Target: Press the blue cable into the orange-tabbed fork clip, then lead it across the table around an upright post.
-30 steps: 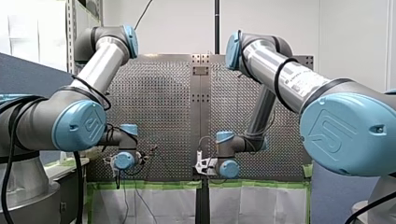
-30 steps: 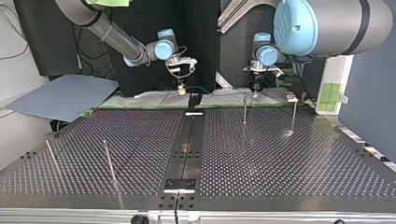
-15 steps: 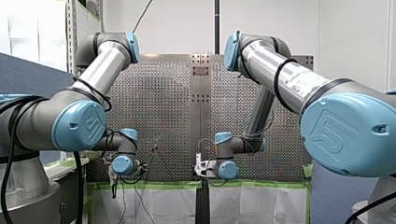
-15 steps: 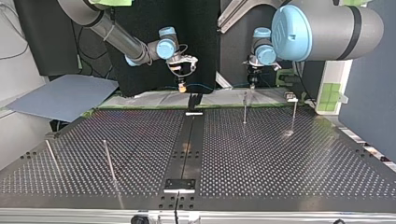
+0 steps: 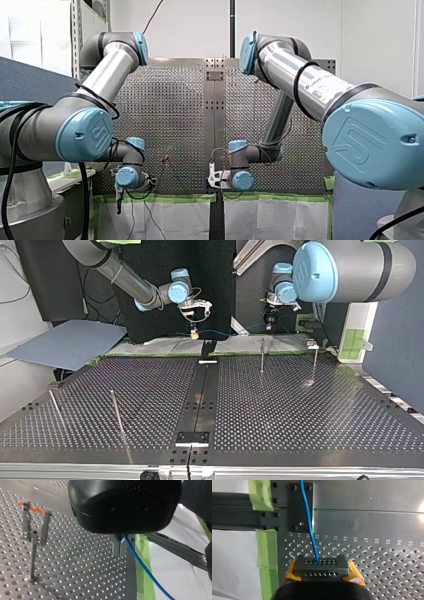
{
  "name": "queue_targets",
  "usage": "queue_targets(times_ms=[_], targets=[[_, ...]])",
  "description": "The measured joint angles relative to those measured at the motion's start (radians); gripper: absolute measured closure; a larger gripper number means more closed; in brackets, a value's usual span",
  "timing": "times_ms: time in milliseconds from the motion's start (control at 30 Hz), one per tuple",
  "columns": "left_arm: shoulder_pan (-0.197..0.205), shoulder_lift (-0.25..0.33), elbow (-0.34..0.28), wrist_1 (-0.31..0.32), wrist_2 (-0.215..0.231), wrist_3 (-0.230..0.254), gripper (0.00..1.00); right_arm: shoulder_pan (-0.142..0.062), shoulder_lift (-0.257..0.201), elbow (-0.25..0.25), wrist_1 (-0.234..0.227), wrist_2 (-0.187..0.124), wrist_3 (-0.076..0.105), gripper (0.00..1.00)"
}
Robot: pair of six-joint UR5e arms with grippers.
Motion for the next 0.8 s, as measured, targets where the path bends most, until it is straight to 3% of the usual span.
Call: queue_targets(times_ms=[233, 400, 567, 800], targets=[[-0.006, 0.061, -0.017, -0.008, -0.012, -0.033, 1.00, 0.016, -0.025, -0.006, 0.000, 0.015, 0.000, 1.00], [-0.006, 0.094, -0.019, -0.002, -0.013, -0.048, 1.00, 0.022, -0.027, -0.013, 0.000, 0.015, 0.015, 1.00], [-0.001, 0.100, -0.018, 0.007, -0.014, -0.056, 1.00, 0.022, -0.027, -0.018, -0.001, 0.009, 0.026, 1.00], [0.007, 0.101, -0.016, 0.048, -0.016, -0.100, 1.00, 0.022, -0.027, -0.023, -0.002, 0.005, 0.028, 1.00]])
